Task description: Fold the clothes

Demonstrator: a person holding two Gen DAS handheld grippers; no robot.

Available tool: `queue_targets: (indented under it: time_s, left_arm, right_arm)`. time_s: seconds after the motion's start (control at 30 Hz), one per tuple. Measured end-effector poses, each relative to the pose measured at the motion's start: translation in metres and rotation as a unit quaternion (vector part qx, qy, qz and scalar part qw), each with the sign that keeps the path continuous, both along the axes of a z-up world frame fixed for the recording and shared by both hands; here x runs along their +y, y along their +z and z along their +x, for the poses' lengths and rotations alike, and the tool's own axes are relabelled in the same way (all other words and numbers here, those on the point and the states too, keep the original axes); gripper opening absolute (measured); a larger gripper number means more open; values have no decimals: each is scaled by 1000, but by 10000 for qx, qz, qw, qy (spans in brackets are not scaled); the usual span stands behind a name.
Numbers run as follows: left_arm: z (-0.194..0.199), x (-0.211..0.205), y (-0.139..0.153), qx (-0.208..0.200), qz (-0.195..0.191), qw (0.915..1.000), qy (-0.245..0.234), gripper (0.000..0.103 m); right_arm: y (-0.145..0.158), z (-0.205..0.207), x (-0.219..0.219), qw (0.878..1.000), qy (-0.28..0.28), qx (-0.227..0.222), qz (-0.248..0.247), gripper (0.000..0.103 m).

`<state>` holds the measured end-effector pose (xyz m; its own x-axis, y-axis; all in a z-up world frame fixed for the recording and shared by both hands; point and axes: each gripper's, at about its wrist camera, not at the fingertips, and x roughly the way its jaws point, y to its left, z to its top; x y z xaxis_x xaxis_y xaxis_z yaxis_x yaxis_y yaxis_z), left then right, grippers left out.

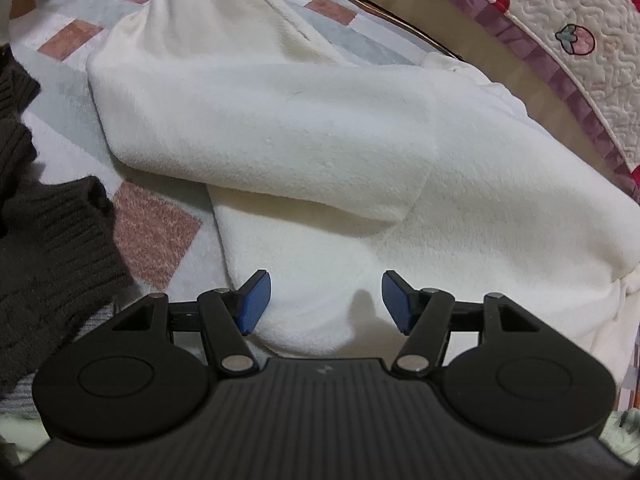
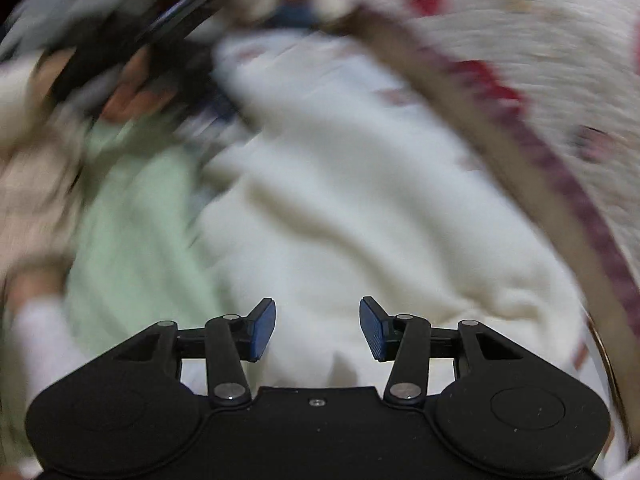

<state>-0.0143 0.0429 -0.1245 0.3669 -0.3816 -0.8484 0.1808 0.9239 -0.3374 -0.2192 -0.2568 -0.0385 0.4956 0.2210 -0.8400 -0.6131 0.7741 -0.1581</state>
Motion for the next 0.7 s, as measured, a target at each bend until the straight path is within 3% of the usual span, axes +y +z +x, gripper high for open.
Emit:
queue_targets:
  time_s: [0.13, 0.23, 0.27, 0.33, 0.37, 0.43, 0.57, 0.7]
  left_arm:
    - [0, -1, 0, -177, 264, 9994, 168, 62]
    - [-1, -5, -2, -415, 759, 9961, 160, 63]
    - [-1, -4, -2, -416, 711, 9965, 154, 63]
    - [-3, -1, 2, -410, 431, 9981, 137, 63]
    - [-4, -1, 5, -438, 299, 9985, 110, 63]
    - [-8, -2, 16, -632, 143, 9979, 45, 63]
    - [-21, -4, 44, -1278, -536, 9902, -199, 64]
    - [-44, -35, 54, -1968, -364, 9724, -1201, 70]
  right_arm:
    - [-20, -7, 18, 9982, 453, 341, -217, 57]
    - [-41, 3, 18, 9982, 217, 190, -530, 57]
    - [-46, 8, 15, 9980, 77, 122, -610, 54]
    - [-46, 17, 5, 9981, -184, -6, -583, 24]
    - [-40, 20, 1, 9983, -283, -117, -498, 18]
    - [-23, 24, -7, 9952, -553, -617, -523, 17]
    - [15, 43, -34, 9749, -1407, -1614, -615, 15]
    - [43, 59, -63, 9556, -2116, -2022, -326, 15]
